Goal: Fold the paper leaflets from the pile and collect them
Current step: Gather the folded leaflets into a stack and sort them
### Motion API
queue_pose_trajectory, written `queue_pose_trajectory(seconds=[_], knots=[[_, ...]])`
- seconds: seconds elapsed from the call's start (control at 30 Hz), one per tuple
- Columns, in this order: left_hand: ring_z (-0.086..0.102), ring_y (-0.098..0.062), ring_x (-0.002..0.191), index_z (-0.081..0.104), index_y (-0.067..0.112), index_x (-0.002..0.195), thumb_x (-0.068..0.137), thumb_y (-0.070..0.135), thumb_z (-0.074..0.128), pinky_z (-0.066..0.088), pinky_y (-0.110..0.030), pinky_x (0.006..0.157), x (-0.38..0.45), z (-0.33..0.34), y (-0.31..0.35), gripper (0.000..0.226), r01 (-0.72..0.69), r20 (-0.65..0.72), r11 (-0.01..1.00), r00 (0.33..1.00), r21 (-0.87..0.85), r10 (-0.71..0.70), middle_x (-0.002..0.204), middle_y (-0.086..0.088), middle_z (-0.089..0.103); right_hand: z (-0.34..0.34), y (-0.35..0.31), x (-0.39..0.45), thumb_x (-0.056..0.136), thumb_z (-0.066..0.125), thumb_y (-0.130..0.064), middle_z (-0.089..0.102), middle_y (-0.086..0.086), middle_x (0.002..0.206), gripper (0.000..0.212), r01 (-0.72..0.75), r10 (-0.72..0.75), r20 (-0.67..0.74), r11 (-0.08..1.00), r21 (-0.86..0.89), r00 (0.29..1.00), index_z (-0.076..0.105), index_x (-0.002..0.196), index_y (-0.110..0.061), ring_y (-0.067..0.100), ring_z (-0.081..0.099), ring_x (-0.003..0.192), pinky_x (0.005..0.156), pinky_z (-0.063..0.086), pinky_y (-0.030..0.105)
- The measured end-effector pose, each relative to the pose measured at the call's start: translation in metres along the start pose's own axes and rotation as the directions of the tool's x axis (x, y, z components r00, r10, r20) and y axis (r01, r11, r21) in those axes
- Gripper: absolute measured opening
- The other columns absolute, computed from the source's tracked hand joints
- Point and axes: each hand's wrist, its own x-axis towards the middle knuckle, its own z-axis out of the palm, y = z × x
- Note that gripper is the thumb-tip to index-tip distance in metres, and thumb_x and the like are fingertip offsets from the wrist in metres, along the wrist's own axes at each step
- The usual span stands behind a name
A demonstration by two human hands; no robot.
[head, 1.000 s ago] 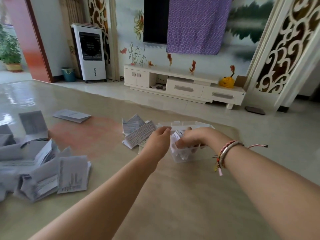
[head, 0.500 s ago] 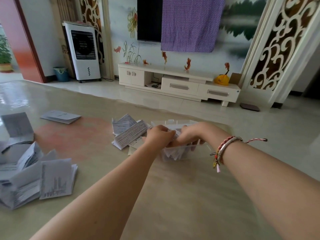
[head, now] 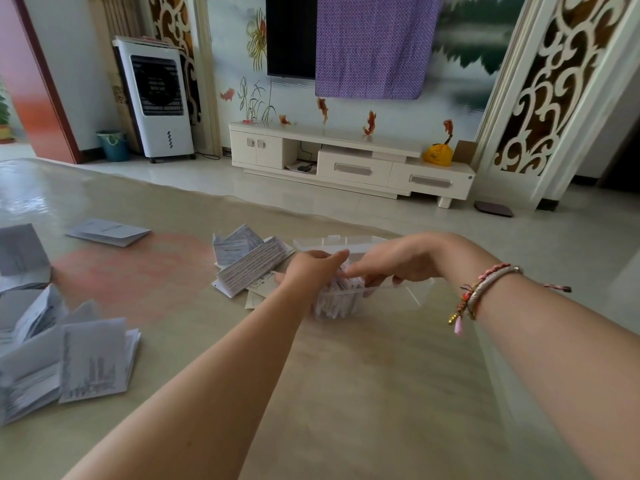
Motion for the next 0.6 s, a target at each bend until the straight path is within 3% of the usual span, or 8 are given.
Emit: queue_pose_trajectory(seconds=[0.1, 0.23, 0.3, 0.4, 0.5, 0.6], knots=[[0.059, -0.026, 0.107, 0.069, 0.026, 0.072, 0.067, 0.06, 0.07, 0.037, -0.048, 0.107, 0.001, 0.001, -0.002, 0.035, -0.011, 0.002, 0.999, 1.0, -0.033, 0.011, 0.081, 0.003, 0.07, 0.001, 0.007, 0.005, 0.101, 0.03, -0.039, 0.065, -0.003, 0.115, 0.032, -0.037, 0.043, -0.074, 0.996, 0.08, 0.996, 0.058, 0.107, -0.026, 0.008, 0.059, 0.096, 0.076, 0.034, 0.031], [0.065, -0.028, 0.097, 0.07, 0.025, 0.069, 0.043, 0.063, 0.069, 0.044, -0.05, 0.1, 0.004, 0.003, -0.006, 0.047, -0.037, 0.002, 0.997, 0.999, -0.072, 0.037, 0.075, 0.0, 0.073, 0.001, 0.015, 0.013, 0.1, 0.023, -0.025, 0.072, 0.006, 0.099, 0.046, -0.042, 0.089, -0.179, 0.967, 0.25, 0.98, 0.063, 0.114, -0.008, 0.012, 0.064, 0.08, 0.069, 0.037, 0.031], [0.069, -0.024, 0.09, 0.072, 0.026, 0.076, 0.045, 0.061, 0.068, 0.045, -0.049, 0.1, 0.004, 0.003, -0.007, 0.048, -0.055, 0.025, 0.995, 0.998, -0.081, 0.057, 0.078, 0.001, 0.074, 0.001, 0.015, 0.013, 0.099, 0.025, -0.02, 0.073, 0.008, 0.103, 0.044, -0.04, 0.09, -0.188, 0.967, 0.253, 0.978, 0.063, 0.115, -0.006, 0.017, 0.067, 0.091, 0.077, 0.043, 0.031], [0.069, -0.024, 0.091, 0.074, 0.03, 0.07, 0.051, 0.055, 0.067, 0.042, -0.049, 0.103, 0.006, 0.0, -0.006, 0.032, -0.046, 0.054, 0.996, 0.997, -0.081, 0.05, 0.076, 0.002, 0.074, 0.002, 0.013, 0.013, 0.097, 0.031, -0.014, 0.073, 0.006, 0.105, 0.039, -0.036, 0.081, -0.207, 0.977, 0.209, 0.975, 0.066, 0.112, -0.005, 0.019, 0.069, 0.1, 0.087, 0.048, 0.031], [0.066, -0.023, 0.095, 0.073, 0.033, 0.07, 0.062, 0.055, 0.068, 0.042, -0.048, 0.103, 0.003, 0.001, -0.005, 0.024, -0.058, 0.034, 0.996, 0.998, -0.061, 0.06, 0.075, 0.007, 0.074, 0.003, 0.011, 0.014, 0.095, 0.04, -0.013, 0.074, 0.006, 0.102, 0.029, -0.055, 0.082, -0.259, 0.992, 0.111, 0.962, 0.067, 0.101, -0.005, 0.015, 0.072, 0.089, 0.079, 0.05, 0.027], [0.056, -0.029, 0.112, 0.067, 0.044, 0.071, 0.056, 0.075, 0.06, 0.044, -0.049, 0.098, -0.006, 0.004, -0.004, 0.035, -0.069, -0.012, 0.997, 0.998, -0.037, 0.068, 0.079, 0.013, 0.07, 0.001, 0.013, 0.013, 0.095, 0.041, -0.014, 0.074, 0.008, 0.098, 0.026, -0.093, 0.103, -0.297, 0.995, 0.046, 0.949, 0.065, 0.096, -0.006, 0.015, 0.072, 0.087, 0.072, 0.049, 0.026]])
